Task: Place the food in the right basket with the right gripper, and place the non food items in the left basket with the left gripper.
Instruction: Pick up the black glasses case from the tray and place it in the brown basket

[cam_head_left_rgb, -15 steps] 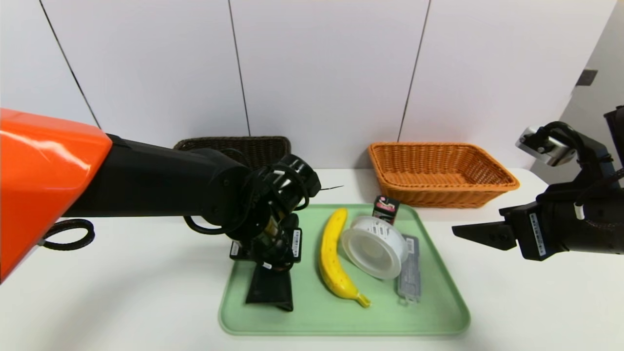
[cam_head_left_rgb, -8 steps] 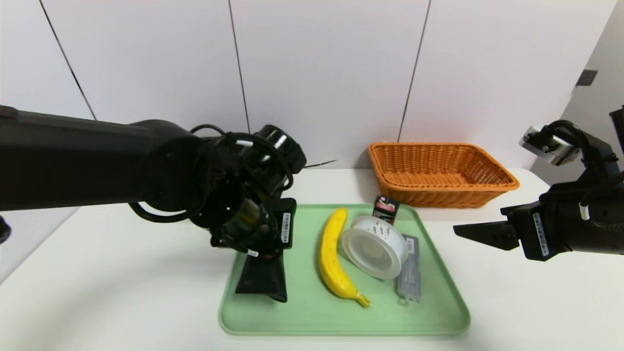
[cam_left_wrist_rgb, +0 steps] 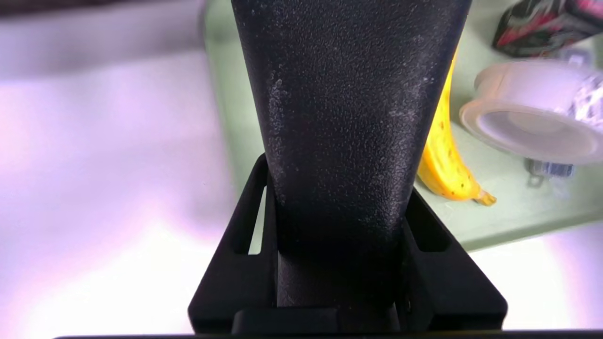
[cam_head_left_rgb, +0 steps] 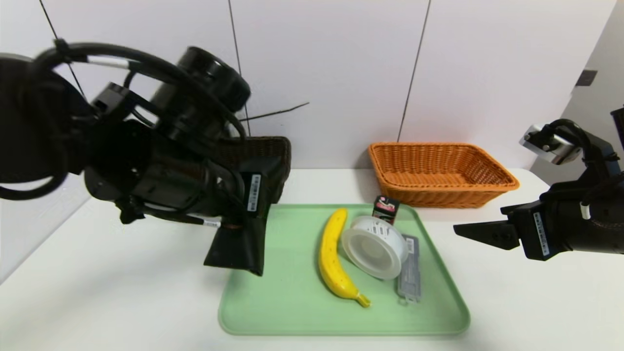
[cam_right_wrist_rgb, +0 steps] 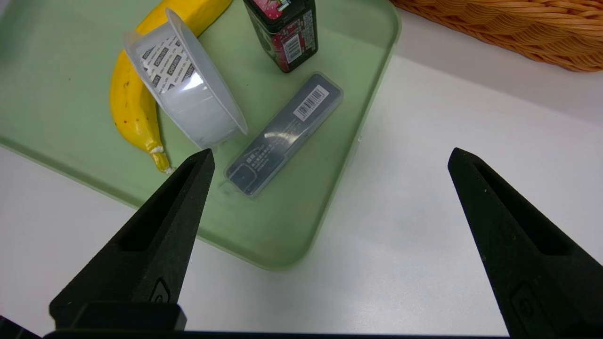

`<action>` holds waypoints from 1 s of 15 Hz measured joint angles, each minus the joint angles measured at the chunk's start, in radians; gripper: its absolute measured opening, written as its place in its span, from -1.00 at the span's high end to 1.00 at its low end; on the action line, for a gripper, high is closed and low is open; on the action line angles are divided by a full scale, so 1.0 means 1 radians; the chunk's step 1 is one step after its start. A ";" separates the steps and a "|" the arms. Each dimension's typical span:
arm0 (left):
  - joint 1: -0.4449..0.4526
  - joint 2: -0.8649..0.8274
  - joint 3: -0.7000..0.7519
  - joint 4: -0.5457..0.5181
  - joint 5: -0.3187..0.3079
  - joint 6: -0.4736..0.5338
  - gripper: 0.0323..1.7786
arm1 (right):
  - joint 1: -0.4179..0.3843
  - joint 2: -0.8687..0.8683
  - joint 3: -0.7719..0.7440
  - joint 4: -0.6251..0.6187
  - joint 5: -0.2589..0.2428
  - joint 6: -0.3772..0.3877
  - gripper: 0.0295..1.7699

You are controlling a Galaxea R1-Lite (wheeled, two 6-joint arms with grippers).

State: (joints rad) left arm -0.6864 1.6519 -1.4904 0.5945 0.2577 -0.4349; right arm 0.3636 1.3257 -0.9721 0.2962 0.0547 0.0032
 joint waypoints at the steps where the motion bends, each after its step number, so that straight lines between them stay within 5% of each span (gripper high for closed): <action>1: 0.037 -0.012 -0.026 0.002 -0.016 0.056 0.29 | 0.003 -0.001 -0.002 -0.001 0.000 0.000 -0.93; 7: 0.338 0.012 -0.211 0.004 -0.270 0.560 0.31 | 0.007 -0.015 0.000 0.001 0.000 0.000 -0.93; 15: 0.526 0.259 -0.441 -0.049 -0.336 1.196 0.31 | 0.007 -0.043 0.006 0.001 0.000 -0.001 -0.93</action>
State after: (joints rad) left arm -0.1602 1.9113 -1.9319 0.5453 -0.0783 0.7611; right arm 0.3709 1.2826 -0.9660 0.2972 0.0547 0.0023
